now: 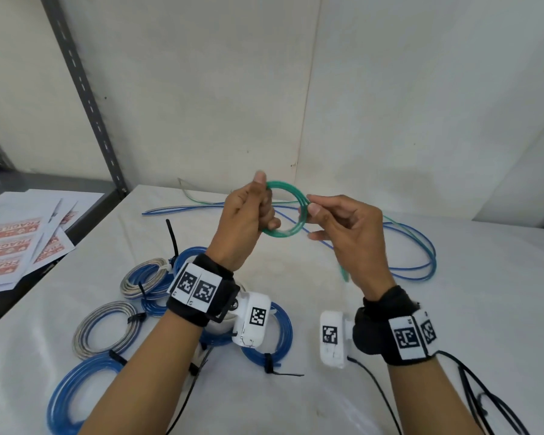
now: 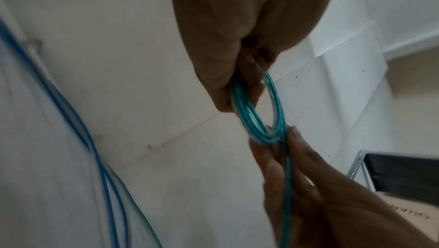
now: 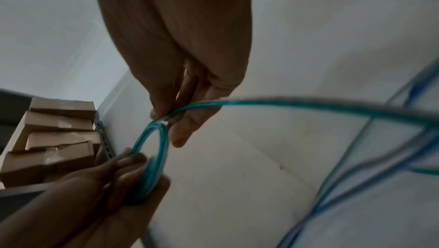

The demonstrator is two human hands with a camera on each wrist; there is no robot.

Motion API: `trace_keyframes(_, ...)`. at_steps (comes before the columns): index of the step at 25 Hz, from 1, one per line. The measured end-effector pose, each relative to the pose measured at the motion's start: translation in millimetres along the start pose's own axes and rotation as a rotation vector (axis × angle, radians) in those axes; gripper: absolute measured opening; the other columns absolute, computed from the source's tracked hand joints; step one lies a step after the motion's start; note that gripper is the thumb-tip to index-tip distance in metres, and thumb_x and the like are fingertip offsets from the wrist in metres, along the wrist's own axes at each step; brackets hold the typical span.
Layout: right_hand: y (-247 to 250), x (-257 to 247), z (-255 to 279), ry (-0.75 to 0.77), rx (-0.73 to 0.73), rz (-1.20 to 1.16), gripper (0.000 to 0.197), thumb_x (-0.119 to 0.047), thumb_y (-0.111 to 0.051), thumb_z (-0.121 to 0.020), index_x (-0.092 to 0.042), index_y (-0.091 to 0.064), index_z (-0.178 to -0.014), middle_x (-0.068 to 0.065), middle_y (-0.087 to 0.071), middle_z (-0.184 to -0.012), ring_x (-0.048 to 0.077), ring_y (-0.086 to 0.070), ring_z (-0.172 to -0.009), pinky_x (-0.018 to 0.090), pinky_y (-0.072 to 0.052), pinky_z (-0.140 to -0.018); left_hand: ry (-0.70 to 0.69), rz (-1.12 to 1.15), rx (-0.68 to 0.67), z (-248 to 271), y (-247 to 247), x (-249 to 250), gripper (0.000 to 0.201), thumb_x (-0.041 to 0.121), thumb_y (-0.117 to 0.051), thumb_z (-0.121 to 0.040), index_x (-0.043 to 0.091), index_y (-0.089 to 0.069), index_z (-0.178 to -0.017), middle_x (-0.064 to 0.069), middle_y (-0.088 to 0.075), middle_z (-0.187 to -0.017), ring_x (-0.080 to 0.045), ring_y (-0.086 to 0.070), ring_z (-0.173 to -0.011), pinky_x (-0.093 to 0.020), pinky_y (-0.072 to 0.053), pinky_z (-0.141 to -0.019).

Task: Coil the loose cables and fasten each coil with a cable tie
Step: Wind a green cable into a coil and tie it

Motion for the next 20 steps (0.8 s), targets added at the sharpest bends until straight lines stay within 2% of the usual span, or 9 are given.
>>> trace_keyframes(3,-19,6,6,-0.036,0.069,-0.153,0.019,-0.009,-0.067,-0.095,-0.015,-0.072,-0.113,0.007,-0.079,-0.095,0.023,-0.076,-0.088,0.030,-0.060,-0.061,-0.032,0.144,0.097,2,-2,1,0.042,0.038,-0.032,-0.110,0.019,-0.031,-0.072,0.004,-0.015,-0.062,-0.012,-0.016,-0.052,-0.024,-0.030,-0.053)
trace_keyframes(5,-16,3,6,-0.001,0.106,-0.117,0.020,-0.008,-0.066,-0.096,-0.015,-0.072,-0.113,0.007,-0.078,-0.091,0.021,-0.075,-0.082,0.028,-0.058,-0.058,0.013,0.128,0.094,2,-2,-1,0.044,0.038,-0.034,-0.110,0.016,-0.038,-0.072,0.004,-0.017,-0.059,-0.013,-0.019,-0.050,-0.026,-0.039,-0.056)
trace_keyframes(8,-5,-2,0,0.030,-0.026,0.073,0.018,-0.008,-0.065,-0.097,-0.012,-0.074,-0.112,0.006,-0.077,-0.087,0.019,-0.072,-0.074,0.028,-0.055,-0.058,0.170,-0.103,-0.011,2,0,-6,0.047,0.039,-0.040,-0.108,0.010,-0.051,-0.073,0.003,-0.027,-0.053,-0.016,-0.030,-0.046,-0.034,-0.051,-0.067)
trace_keyframes(10,-3,-3,-1,0.035,-0.124,0.209,0.017,-0.009,-0.065,-0.098,-0.012,-0.076,-0.110,0.003,-0.077,-0.087,0.019,-0.071,-0.074,0.028,-0.055,-0.059,0.172,-0.354,-0.124,6,-4,-9,0.047,0.040,-0.042,-0.108,0.012,-0.048,-0.071,0.003,-0.028,-0.056,-0.015,-0.030,-0.049,-0.033,-0.049,-0.066)
trace_keyframes(11,-2,-4,-1,0.037,-0.132,0.235,0.017,-0.011,-0.065,-0.098,-0.013,-0.077,-0.110,0.001,-0.077,-0.088,0.018,-0.072,-0.076,0.028,-0.056,-0.060,0.133,-0.398,-0.143,7,-7,-7,0.046,0.039,-0.041,-0.108,0.014,-0.045,-0.069,0.003,-0.028,-0.058,-0.015,-0.028,-0.051,-0.031,-0.047,-0.063)
trace_keyframes(14,2,-2,-1,-0.019,-0.036,0.081,0.020,-0.010,-0.065,-0.098,-0.013,-0.074,-0.115,0.005,-0.079,-0.094,0.020,-0.076,-0.086,0.029,-0.060,-0.062,0.020,-0.182,-0.012,5,-3,2,0.045,0.037,-0.038,-0.109,0.020,-0.036,-0.067,0.006,-0.025,-0.061,-0.012,-0.023,-0.053,-0.025,-0.037,-0.054)
trace_keyframes(16,-3,4,1,-0.065,0.048,-0.074,0.022,-0.010,-0.064,-0.098,-0.007,-0.072,-0.118,0.010,-0.079,-0.097,0.023,-0.077,-0.089,0.028,-0.060,-0.062,-0.029,-0.022,0.087,2,2,4,0.045,0.039,-0.036,-0.109,0.020,-0.031,-0.069,0.008,-0.020,-0.061,-0.012,-0.019,-0.052,-0.026,-0.032,-0.054)
trace_keyframes(18,-17,7,7,-0.076,0.106,-0.162,0.024,-0.010,-0.064,-0.097,-0.004,-0.070,-0.120,0.011,-0.078,-0.099,0.025,-0.076,-0.090,0.030,-0.061,-0.063,-0.053,0.089,0.146,3,1,4,0.046,0.041,-0.034,-0.109,0.020,-0.030,-0.068,0.007,-0.017,-0.059,-0.011,-0.017,-0.051,-0.025,-0.031,-0.052)
trace_keyframes(20,-27,9,11,-0.070,0.155,-0.197,0.025,-0.010,-0.068,-0.094,-0.009,-0.071,-0.119,0.007,-0.079,-0.097,0.023,-0.076,-0.090,0.030,-0.062,-0.063,-0.051,0.156,0.180,6,-2,2,0.048,0.040,-0.032,-0.109,0.019,-0.032,-0.067,0.008,-0.017,-0.058,-0.010,-0.018,-0.049,-0.023,-0.033,-0.050)
Point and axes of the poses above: each hand's wrist, its own z-axis away from the middle knuckle, its own y-axis out of the back of the hand, x = y × z, the point moved 7 cm from there along -z, towards the middle knuckle
